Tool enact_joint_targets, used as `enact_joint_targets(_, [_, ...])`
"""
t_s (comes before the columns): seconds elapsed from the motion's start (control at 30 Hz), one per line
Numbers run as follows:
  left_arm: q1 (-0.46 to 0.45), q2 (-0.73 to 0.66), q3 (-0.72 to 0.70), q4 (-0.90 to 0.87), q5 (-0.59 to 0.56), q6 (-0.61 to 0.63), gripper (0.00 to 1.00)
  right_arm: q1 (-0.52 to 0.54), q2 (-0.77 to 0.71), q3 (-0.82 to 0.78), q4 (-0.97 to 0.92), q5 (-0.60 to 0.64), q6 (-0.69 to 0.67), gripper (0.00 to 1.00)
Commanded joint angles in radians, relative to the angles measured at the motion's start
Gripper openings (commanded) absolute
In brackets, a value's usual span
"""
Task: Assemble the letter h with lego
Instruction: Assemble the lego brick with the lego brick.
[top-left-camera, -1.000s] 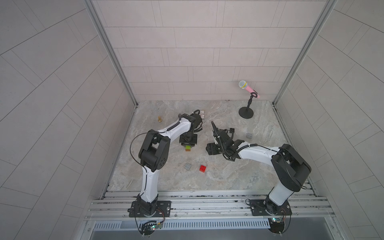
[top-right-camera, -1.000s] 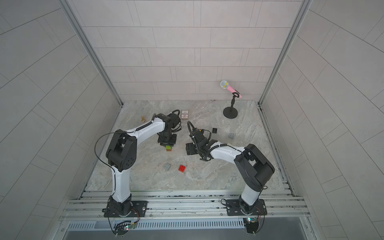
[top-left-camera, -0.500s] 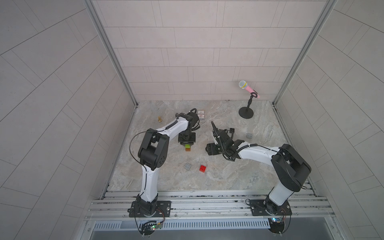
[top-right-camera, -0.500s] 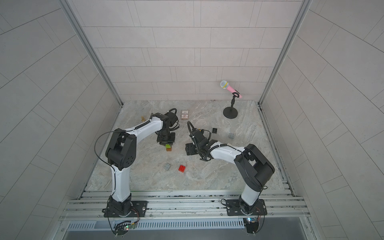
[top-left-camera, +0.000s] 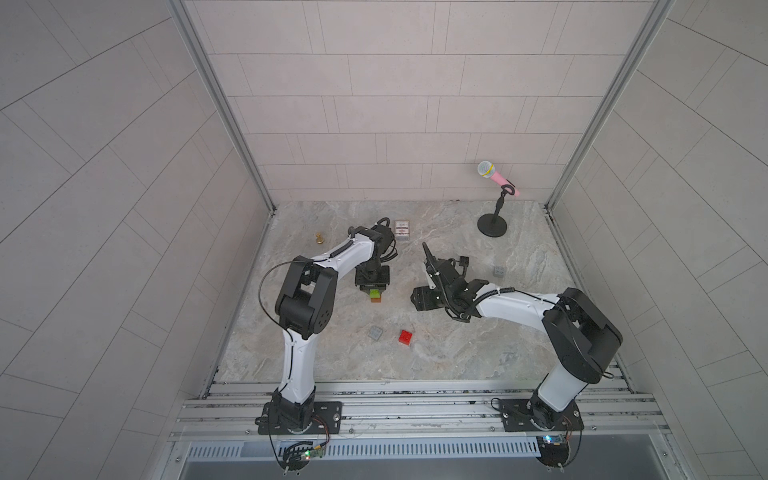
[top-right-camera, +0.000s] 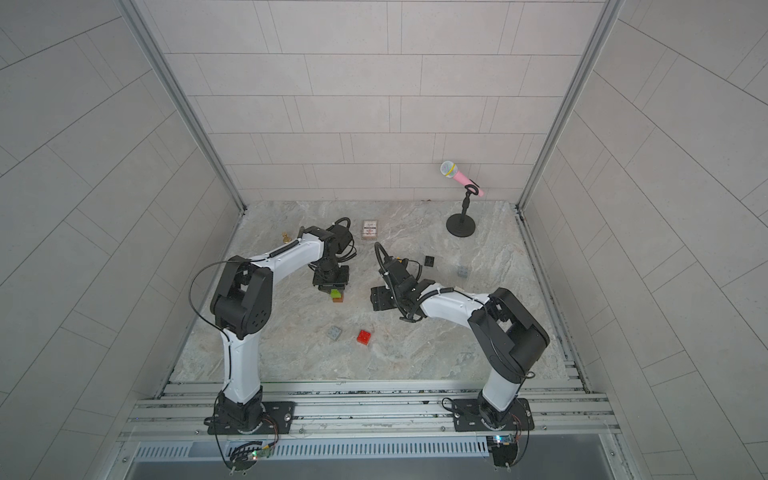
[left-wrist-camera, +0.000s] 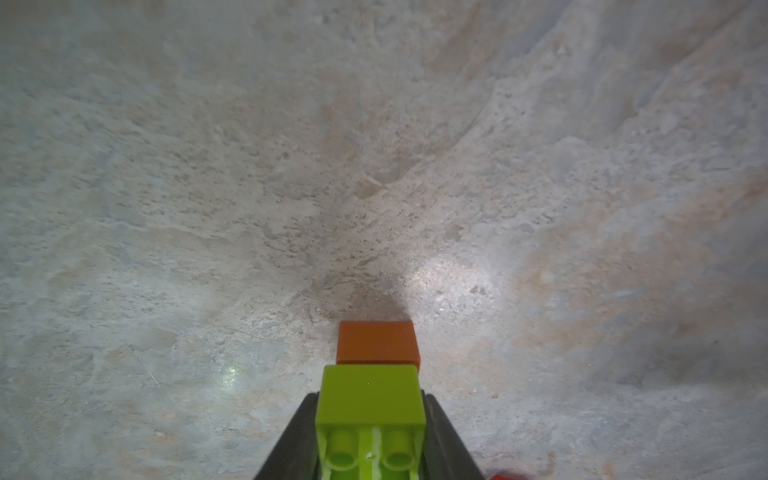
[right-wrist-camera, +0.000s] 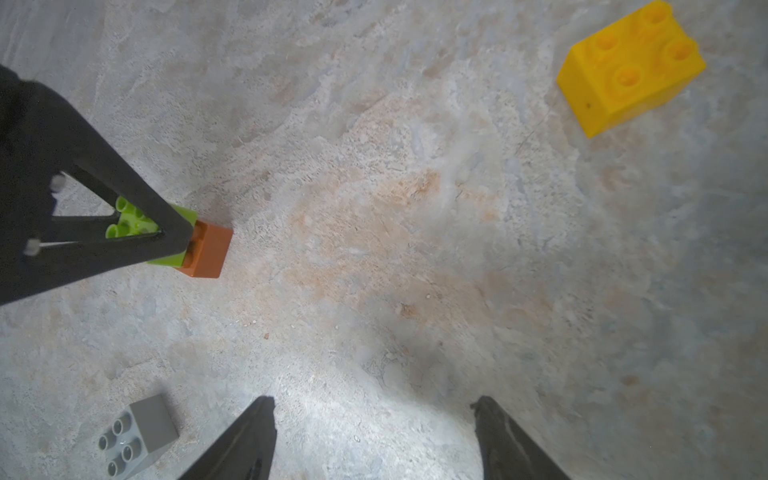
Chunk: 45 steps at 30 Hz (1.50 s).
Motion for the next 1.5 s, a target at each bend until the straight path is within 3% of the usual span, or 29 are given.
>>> enact_joint_targets(0.0, [-0.001,-0.001,-0.029,-0.008,0.025,0.01,0.0,0.0,0.003,0.019,-0.011,0.0,-0.003,0.78])
enact_joint_targets(0.8, [-0.03,0.131,-0.032,-0.06,-0.092,0.035,0.05,0.0,-0.003,0.021,-0.02,0.003,-0.006,0.78])
enact_joint_targets(0.93, [-0.027,0.133,-0.03,-0.053,-0.061,0.035,0.16,0.0,-0.007,0.02,-0.02,0.003,-0.006,0.78])
enact_joint_targets(1.03, [-0.027,0.11,-0.021,-0.047,-0.053,0.026,0.31,0.0,-0.008,0.019,-0.02,0.006,-0.004,0.78])
enact_joint_targets(1.33, [-0.015,0.034,0.004,-0.031,-0.016,0.017,0.57,0.0,-0.015,0.009,-0.005,-0.004,-0.012,0.79])
enact_joint_targets(1.47, [-0.002,0.005,0.014,-0.015,0.018,0.012,0.75,0.001,-0.027,0.001,0.01,-0.015,-0.02,0.8])
